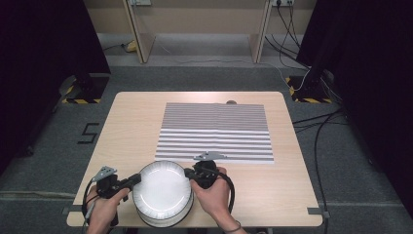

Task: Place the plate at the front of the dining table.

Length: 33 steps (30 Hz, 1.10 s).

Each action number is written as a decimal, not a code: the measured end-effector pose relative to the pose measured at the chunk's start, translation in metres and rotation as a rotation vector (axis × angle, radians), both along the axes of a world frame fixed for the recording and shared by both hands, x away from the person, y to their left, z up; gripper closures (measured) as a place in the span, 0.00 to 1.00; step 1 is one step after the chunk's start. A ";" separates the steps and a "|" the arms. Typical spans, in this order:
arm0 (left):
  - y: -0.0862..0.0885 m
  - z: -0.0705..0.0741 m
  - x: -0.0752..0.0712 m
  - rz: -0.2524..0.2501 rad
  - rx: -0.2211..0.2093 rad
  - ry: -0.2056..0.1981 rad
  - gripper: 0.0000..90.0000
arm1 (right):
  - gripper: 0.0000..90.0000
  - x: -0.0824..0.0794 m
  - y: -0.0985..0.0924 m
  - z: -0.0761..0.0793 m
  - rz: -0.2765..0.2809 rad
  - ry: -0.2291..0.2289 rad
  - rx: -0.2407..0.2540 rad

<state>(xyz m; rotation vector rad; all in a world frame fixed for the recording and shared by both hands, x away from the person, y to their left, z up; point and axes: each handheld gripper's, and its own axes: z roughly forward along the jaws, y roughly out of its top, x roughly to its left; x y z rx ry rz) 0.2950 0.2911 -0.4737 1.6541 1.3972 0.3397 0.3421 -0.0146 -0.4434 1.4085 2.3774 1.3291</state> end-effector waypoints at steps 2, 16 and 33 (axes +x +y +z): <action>-0.001 0.002 -0.001 -0.019 0.013 -0.015 0.96 | 0.98 0.003 -0.006 0.000 -0.007 0.022 -0.016; -0.005 0.001 -0.004 -0.024 0.011 -0.008 0.96 | 0.92 -0.010 -0.014 -0.021 0.035 0.202 -0.027; 0.008 -0.003 -0.012 0.014 0.009 0.006 0.96 | 0.87 -0.011 0.003 -0.033 0.067 0.258 -0.039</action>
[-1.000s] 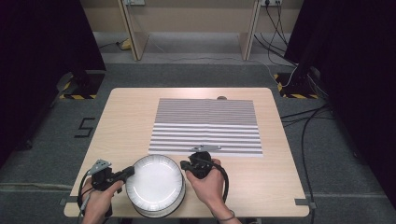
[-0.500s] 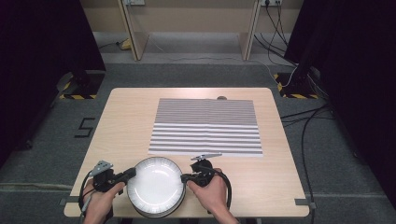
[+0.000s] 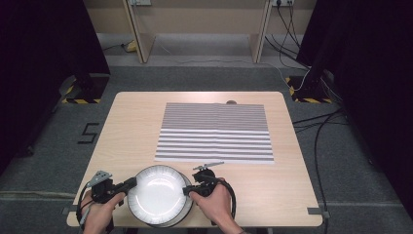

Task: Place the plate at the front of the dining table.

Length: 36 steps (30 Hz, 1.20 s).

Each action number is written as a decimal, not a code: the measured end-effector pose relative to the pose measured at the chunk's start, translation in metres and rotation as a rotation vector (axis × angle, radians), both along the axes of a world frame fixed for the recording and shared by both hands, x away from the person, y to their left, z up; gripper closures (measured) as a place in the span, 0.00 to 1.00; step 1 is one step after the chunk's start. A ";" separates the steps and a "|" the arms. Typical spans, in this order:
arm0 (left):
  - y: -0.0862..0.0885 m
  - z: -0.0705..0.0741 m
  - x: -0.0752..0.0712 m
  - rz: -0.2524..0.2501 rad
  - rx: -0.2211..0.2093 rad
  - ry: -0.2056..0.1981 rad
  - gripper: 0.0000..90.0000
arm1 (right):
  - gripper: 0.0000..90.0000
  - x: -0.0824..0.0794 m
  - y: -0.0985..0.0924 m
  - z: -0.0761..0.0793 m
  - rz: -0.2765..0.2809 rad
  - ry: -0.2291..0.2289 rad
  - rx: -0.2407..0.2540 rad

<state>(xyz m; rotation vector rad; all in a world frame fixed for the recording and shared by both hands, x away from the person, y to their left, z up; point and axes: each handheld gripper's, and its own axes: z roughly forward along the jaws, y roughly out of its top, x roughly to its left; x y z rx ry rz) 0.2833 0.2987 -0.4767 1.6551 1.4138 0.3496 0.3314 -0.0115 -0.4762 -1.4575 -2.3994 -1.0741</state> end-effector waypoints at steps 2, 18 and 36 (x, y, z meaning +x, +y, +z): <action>0.000 -0.001 0.000 0.004 -0.004 0.000 0.96 | 0.87 0.000 0.001 0.001 -0.006 0.008 -0.001; -0.002 -0.007 0.000 0.013 -0.029 0.031 0.96 | 0.94 0.004 -0.001 -0.004 -0.107 0.009 0.050; -0.011 0.005 0.006 -0.007 -0.014 -0.007 0.96 | 0.97 0.011 -0.008 0.014 -0.123 -0.085 0.048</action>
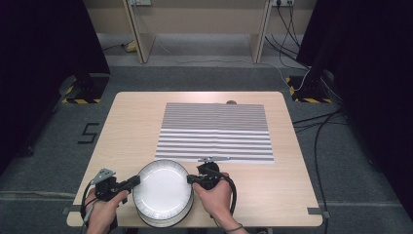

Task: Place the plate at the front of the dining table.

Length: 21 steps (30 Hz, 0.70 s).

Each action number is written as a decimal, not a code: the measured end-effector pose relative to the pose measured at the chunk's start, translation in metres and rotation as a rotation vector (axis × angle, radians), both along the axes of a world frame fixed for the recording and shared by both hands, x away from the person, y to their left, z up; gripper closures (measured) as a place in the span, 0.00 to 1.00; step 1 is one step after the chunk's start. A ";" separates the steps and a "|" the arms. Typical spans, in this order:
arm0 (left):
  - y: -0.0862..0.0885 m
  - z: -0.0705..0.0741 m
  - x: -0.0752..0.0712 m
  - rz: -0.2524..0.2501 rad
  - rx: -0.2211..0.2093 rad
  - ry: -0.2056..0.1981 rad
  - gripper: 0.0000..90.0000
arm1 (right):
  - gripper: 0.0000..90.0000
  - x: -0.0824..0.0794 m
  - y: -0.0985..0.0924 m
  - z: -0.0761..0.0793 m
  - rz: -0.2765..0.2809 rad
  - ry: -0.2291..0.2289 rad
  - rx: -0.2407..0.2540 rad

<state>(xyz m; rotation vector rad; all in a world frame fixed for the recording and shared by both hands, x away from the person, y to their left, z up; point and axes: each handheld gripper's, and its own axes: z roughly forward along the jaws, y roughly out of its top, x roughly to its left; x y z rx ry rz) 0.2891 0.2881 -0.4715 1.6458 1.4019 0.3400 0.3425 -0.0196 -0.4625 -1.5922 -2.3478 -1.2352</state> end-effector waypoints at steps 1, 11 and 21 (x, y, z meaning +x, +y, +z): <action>-0.001 0.001 0.000 0.001 -0.001 -0.003 0.96 | 0.97 0.000 0.000 0.001 -0.002 -0.002 0.001; 0.000 0.006 0.001 0.002 -0.003 -0.025 0.96 | 0.97 0.002 -0.001 0.008 0.002 -0.021 -0.001; -0.001 0.013 0.005 0.004 -0.001 -0.048 0.96 | 0.97 0.004 -0.001 0.015 -0.001 -0.052 -0.002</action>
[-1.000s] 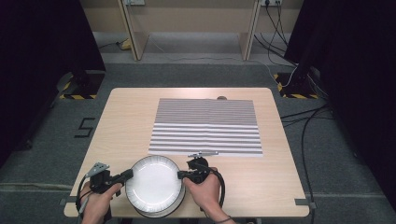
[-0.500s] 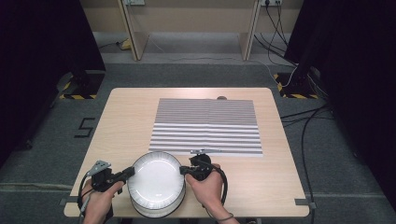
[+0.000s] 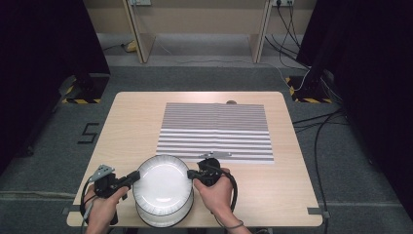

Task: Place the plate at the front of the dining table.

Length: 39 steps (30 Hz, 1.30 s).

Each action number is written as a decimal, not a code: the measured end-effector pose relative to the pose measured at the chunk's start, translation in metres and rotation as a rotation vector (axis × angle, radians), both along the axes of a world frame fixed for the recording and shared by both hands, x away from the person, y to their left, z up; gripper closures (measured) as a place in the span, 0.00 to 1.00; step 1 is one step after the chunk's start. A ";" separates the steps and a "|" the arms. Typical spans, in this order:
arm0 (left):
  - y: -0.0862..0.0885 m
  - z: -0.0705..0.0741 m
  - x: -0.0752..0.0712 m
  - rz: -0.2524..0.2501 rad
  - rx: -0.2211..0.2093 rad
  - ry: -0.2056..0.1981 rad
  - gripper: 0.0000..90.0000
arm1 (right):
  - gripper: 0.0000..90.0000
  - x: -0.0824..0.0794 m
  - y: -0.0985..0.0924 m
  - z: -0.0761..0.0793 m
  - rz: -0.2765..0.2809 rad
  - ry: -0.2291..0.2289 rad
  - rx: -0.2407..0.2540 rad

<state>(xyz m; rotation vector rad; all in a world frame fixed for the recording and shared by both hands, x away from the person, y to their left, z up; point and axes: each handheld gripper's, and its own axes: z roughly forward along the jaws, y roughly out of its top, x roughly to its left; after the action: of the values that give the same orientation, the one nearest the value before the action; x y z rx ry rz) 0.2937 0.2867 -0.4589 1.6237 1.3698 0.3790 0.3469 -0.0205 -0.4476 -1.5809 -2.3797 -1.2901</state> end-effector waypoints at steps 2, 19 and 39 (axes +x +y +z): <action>-0.001 0.001 0.001 0.000 0.001 -0.005 0.96 | 0.97 0.001 0.000 0.002 -0.002 -0.006 -0.001; -0.007 0.012 0.015 -0.012 0.011 -0.055 0.96 | 0.97 0.008 -0.006 0.013 -0.028 -0.050 -0.001; -0.018 0.018 0.029 -0.034 0.015 -0.091 0.96 | 0.97 0.014 -0.017 0.020 -0.062 -0.071 -0.002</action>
<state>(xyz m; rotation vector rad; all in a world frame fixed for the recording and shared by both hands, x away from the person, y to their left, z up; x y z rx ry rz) 0.3231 0.2685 -0.4411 1.6201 1.2725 0.4381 0.3610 -0.0375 -0.4278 -1.6493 -2.3911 -1.3788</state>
